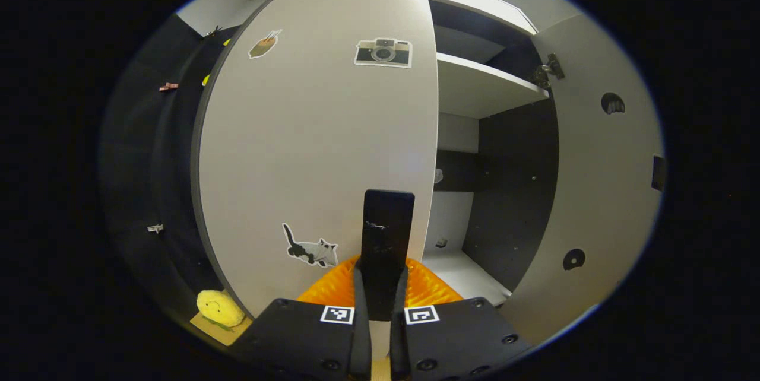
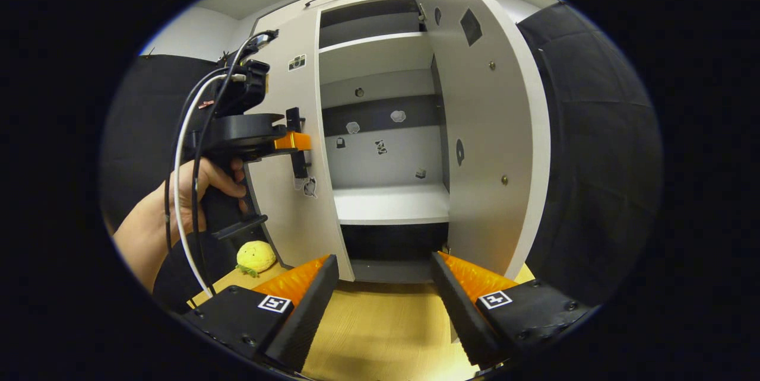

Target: Open the right door of the double-door shoe cabinet with the right hand, and open the left door with the left hand.

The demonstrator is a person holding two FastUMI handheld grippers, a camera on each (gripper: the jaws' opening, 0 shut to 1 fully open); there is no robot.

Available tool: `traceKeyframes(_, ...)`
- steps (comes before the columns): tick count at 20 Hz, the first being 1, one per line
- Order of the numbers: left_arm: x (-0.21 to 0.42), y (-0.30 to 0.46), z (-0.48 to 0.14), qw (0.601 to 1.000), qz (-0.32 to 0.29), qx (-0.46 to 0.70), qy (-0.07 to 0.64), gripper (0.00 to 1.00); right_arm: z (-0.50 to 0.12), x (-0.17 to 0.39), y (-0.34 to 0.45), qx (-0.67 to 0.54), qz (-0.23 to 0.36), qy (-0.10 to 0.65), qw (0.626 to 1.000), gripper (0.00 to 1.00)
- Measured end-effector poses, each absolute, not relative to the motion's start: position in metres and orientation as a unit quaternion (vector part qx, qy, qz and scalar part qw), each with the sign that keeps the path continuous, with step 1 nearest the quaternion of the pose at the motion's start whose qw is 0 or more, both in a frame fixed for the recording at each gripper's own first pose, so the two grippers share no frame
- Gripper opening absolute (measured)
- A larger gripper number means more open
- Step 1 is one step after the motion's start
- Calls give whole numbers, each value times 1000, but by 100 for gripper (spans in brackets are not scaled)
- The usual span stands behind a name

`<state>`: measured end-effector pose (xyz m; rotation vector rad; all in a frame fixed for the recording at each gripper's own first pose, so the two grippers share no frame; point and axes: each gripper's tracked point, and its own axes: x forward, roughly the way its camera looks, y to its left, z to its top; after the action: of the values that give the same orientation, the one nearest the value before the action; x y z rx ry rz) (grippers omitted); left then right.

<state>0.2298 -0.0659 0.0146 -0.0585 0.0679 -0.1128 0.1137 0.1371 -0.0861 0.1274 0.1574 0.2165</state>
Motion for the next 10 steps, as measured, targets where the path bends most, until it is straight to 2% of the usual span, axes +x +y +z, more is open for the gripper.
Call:
traceKeyframes(3,224,-63,18,998,-54,-34,25,16,-88,141,148,61,105,83,989,98)
traceKeyframes(10,212,-52,19,997,-59,-51,20,16,-93,158,140,70,84,86,990,99)
